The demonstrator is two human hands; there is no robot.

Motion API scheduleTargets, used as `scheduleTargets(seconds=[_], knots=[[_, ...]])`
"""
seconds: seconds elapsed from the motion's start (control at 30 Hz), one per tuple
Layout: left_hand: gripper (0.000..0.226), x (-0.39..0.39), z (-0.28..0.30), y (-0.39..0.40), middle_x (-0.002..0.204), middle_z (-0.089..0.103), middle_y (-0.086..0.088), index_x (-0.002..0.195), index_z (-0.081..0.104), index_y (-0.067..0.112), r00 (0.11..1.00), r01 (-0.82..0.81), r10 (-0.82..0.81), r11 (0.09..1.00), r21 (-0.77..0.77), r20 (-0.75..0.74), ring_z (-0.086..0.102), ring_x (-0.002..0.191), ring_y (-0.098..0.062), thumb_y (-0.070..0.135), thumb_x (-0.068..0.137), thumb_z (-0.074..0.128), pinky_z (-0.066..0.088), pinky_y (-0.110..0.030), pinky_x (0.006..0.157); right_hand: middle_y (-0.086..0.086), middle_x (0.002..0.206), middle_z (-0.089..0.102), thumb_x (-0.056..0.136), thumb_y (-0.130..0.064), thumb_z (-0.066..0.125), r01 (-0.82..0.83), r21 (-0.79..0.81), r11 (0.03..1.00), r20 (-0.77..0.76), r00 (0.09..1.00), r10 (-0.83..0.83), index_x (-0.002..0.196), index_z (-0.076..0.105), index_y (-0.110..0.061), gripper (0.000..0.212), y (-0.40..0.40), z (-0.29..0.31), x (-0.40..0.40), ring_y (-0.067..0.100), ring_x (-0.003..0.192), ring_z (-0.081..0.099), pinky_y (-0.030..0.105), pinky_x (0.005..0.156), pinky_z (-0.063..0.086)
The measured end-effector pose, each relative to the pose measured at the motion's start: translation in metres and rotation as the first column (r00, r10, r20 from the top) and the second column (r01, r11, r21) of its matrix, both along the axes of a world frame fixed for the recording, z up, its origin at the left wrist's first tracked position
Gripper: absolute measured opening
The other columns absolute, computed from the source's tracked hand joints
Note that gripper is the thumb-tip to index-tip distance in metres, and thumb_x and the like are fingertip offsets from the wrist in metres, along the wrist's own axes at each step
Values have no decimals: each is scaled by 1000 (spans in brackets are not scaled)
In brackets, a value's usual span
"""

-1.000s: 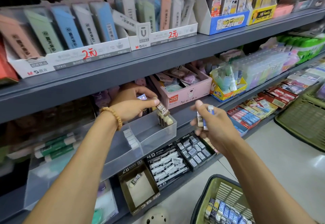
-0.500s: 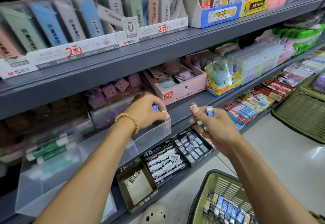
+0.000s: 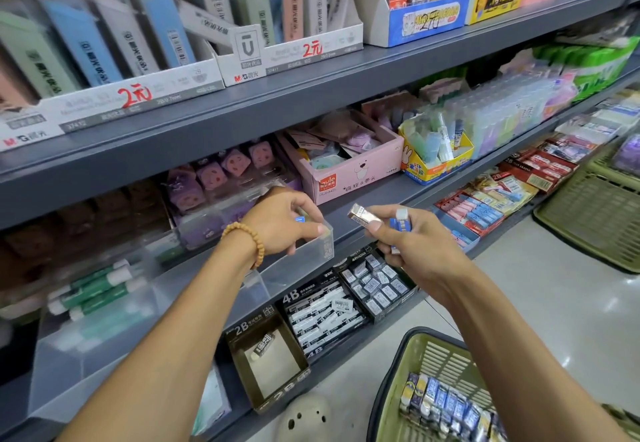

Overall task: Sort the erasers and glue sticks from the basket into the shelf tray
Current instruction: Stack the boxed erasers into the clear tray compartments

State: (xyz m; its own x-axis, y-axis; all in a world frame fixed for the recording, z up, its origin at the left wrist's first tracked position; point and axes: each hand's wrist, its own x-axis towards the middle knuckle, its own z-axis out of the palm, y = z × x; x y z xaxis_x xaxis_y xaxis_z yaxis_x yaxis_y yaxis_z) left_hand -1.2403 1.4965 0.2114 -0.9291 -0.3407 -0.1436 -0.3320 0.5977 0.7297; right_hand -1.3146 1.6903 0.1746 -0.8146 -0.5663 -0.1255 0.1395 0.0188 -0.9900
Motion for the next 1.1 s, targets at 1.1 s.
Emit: scheduleTargets(seconds=[1.1], knots=[[15,17,24,4,60,58,2,83,64,16,954,68,41,936,347,-297,37,36,-4,8,80,76,29,-16,32,-10,42,47,95,-11,64,-20,-53,998,-100,995,14,90,71,-2,13,-38,40,14,8,40,28,16,38,24]])
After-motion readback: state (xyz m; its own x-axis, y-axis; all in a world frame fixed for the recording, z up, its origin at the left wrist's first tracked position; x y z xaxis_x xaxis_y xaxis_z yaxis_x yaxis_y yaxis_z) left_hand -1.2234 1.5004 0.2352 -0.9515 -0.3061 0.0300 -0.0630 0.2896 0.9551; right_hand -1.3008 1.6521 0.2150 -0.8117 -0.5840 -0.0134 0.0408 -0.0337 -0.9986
